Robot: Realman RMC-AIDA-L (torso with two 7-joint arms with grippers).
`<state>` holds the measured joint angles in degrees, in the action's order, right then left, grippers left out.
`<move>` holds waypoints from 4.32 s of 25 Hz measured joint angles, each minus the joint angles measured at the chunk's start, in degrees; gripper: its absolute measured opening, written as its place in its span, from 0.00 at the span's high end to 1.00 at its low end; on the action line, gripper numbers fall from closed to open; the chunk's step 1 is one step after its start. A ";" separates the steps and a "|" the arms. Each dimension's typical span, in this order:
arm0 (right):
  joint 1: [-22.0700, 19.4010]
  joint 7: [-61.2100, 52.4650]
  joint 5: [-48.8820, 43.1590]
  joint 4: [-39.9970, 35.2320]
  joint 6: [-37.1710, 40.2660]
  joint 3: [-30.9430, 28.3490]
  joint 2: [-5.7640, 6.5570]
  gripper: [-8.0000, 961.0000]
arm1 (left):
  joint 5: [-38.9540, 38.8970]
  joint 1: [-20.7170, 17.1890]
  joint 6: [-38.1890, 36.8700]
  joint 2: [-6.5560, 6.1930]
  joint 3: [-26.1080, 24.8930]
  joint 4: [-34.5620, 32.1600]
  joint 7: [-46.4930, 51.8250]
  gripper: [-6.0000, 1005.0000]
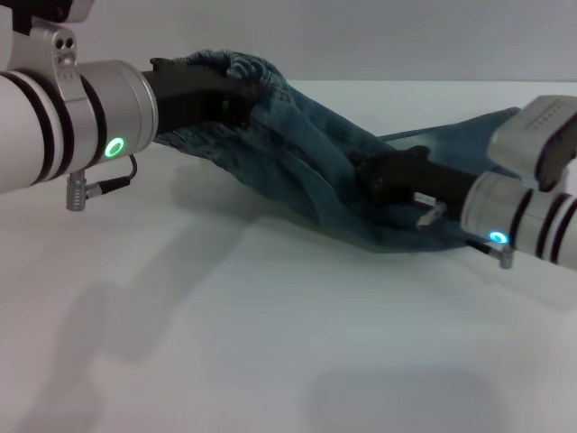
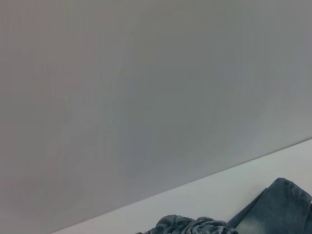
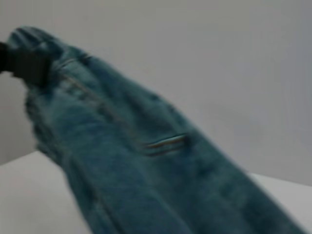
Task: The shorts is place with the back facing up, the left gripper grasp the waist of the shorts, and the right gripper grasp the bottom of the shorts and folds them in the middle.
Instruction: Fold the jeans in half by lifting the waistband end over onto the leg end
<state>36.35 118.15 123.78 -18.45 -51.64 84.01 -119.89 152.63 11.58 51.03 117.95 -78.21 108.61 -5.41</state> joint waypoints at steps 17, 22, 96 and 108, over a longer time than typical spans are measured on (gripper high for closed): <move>1.31 -6.04 13.50 -9.49 9.62 24.06 0.01 0.99 | 0.05 -0.06 -1.67 -0.04 -0.38 0.02 -0.97 0.86; -4.92 -5.44 13.47 -15.06 13.21 22.17 0.80 0.99 | 0.03 -0.41 -2.03 -0.06 -0.59 0.08 -2.11 0.86; -2.09 -11.05 19.37 -17.26 26.43 32.97 0.39 0.99 | -0.85 -1.38 -3.98 -0.05 0.53 5.67 -5.15 0.86; -14.07 -2.69 19.09 -20.16 25.70 14.37 1.13 0.99 | -2.05 -2.28 -4.07 -0.09 3.32 5.61 -5.19 0.86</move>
<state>22.28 115.46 142.87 -38.60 -25.94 98.38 -118.76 150.59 9.30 46.96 117.85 -74.88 114.22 -10.61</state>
